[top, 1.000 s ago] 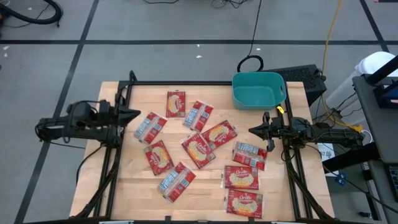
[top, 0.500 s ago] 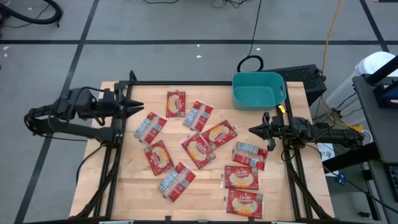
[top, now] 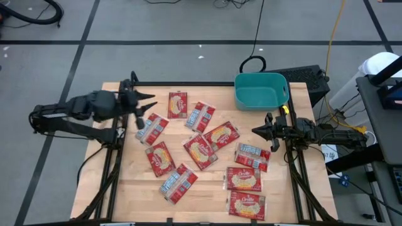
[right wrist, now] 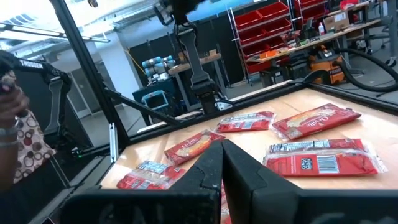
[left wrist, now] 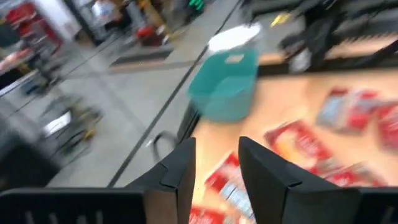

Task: Sort popcorn bags into baskets
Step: Put the red popcorn bag into the blue bin

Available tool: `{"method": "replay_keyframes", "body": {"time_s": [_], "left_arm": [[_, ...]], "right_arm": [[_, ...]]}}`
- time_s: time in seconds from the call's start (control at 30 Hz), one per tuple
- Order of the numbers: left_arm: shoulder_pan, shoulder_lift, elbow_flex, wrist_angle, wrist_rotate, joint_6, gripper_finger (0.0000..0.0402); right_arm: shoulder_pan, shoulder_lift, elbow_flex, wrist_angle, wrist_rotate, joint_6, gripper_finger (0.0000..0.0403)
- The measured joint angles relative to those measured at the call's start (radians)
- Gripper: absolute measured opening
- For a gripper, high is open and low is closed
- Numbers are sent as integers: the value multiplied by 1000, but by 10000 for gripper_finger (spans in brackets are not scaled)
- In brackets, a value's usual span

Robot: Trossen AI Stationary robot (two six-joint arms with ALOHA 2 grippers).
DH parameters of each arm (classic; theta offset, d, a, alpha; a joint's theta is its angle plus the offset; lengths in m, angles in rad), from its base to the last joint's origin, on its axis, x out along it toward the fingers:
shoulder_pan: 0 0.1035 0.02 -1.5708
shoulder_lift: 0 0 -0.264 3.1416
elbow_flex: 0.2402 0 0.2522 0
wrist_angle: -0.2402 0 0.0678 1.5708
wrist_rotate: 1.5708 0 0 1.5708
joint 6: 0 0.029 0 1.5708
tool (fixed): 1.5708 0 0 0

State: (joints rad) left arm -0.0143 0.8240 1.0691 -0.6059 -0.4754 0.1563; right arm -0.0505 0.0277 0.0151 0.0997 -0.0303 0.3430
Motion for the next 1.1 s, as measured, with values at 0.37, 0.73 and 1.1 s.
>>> {"method": "replay_keyframes", "body": {"time_s": [0.37,0.73,1.1], "left_arm": [[43,135,-179,-5,-21,-217,244],[228,310,-361,54,31,-458,243],[306,574,-380,142,76,-517,307]], "right_arm": [[0,0,0,-4,2,-18,0],[0,65,0,-3,9,-30,0],[0,167,0,51,86,9,0]]}}
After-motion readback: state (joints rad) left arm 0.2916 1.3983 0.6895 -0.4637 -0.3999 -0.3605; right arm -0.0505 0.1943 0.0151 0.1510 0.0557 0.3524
